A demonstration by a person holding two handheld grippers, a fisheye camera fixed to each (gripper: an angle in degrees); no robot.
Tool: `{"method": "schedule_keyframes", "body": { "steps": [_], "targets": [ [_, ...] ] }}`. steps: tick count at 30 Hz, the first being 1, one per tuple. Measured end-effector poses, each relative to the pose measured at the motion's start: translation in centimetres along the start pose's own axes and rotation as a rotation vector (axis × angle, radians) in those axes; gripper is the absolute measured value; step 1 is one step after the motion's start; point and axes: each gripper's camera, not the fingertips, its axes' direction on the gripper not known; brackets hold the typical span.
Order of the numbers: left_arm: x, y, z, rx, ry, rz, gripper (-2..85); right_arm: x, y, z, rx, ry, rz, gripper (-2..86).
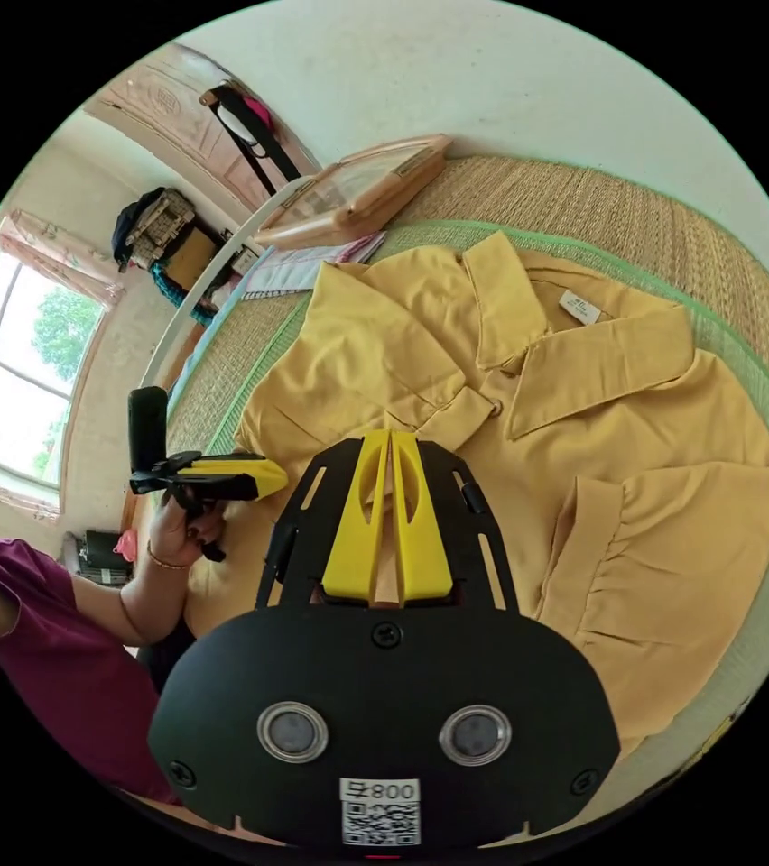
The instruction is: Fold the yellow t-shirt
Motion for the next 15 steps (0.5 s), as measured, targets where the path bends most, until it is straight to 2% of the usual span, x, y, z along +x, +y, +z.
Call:
{"method": "schedule_keyframes", "body": {
  "steps": [7, 12, 15],
  "targets": [
    [2.2, -0.3, 0.8, -0.034, -0.059, 0.011, 0.3, 5.1, 9.4, -7.5, 0.06, 0.226, 0.158, 0.1],
    [4.4, -1.6, 3.1, -0.112, -0.146, 0.05, 0.3, 9.2, 14.1, -6.3, -0.001, 0.185, 0.279, 0.1],
    [5.0, -1.9, 4.3, -0.163, -0.173, 0.058, 0.3, 10.2, 15.1, -6.2, 0.031, 0.111, 0.289, 0.0]
  ]
}}
